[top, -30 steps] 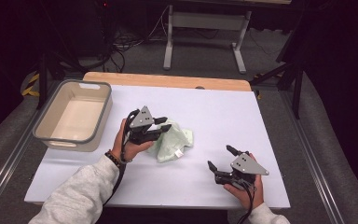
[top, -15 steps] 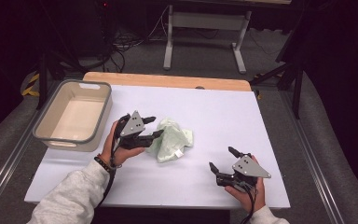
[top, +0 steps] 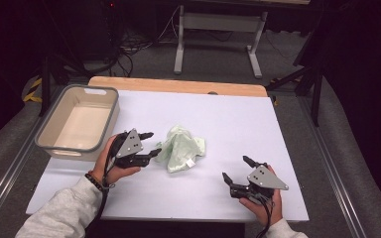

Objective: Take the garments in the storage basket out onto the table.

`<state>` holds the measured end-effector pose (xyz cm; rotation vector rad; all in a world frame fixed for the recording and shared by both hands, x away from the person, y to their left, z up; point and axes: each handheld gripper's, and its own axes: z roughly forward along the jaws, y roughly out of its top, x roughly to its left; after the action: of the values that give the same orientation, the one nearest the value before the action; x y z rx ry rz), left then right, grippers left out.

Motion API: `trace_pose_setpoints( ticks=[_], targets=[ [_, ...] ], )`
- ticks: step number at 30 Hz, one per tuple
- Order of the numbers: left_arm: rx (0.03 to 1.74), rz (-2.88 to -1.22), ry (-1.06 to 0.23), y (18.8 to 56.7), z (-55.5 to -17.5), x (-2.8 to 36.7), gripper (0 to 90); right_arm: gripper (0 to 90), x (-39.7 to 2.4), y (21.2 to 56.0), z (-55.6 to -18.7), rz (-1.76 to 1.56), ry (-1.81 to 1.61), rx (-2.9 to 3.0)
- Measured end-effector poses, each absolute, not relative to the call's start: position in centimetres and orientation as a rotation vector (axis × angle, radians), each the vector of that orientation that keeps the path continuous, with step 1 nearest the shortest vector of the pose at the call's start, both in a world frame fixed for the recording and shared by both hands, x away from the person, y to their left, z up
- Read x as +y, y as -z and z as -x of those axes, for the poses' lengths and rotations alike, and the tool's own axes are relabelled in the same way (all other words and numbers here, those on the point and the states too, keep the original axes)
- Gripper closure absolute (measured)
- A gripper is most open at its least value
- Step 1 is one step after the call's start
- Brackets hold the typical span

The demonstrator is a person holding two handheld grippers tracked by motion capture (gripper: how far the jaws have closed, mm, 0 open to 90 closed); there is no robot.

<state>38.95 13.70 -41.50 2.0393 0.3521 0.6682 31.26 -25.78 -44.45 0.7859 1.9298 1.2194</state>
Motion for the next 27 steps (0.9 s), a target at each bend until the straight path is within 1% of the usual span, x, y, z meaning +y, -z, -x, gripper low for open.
trace_pose_setpoints(
  ticks=[4, 7, 11, 13, 15, 18, 21, 27],
  targets=[
    [0.331, -2.076, -0.698, 41.6, -38.2, 14.1, 39.0, 13.6, -25.7, 44.5, -31.3, -0.783, -1.218, 1.936],
    [0.317, -2.056, -0.683, 41.6, -37.5, 14.4, 34.3, 13.0, -25.6, 44.4, -31.2, -0.773, -1.231, 1.934],
    [0.305, -2.054, -0.699, 41.9, -36.5, 14.7, 27.1, 12.8, -25.4, 44.4, -31.1, -0.767, -1.222, 1.934],
    [0.310, -2.065, -0.728, 42.0, -36.0, 14.8, 26.0, 12.7, -25.2, 44.3, -31.1, -0.762, -1.229, 1.941],
    [0.311, -2.047, -0.711, 42.1, -35.5, 15.1, 23.6, 12.6, -24.9, 44.2, -30.9, -0.746, -1.230, 1.952],
    [0.305, -2.045, -0.726, 42.3, -35.0, 15.3, 21.9, 12.7, -24.7, 44.2, -30.9, -0.734, -1.234, 1.962],
    [0.299, -2.038, -0.745, 42.4, -34.7, 15.9, 17.7, 12.7, -24.5, 44.2, -31.0, -0.739, -1.250, 1.960],
    [0.362, -1.993, -0.718, 43.3, -34.5, 17.2, 14.4, 12.7, -24.1, 44.0, -31.4, -0.738, -1.280, 1.955]
  ],
)
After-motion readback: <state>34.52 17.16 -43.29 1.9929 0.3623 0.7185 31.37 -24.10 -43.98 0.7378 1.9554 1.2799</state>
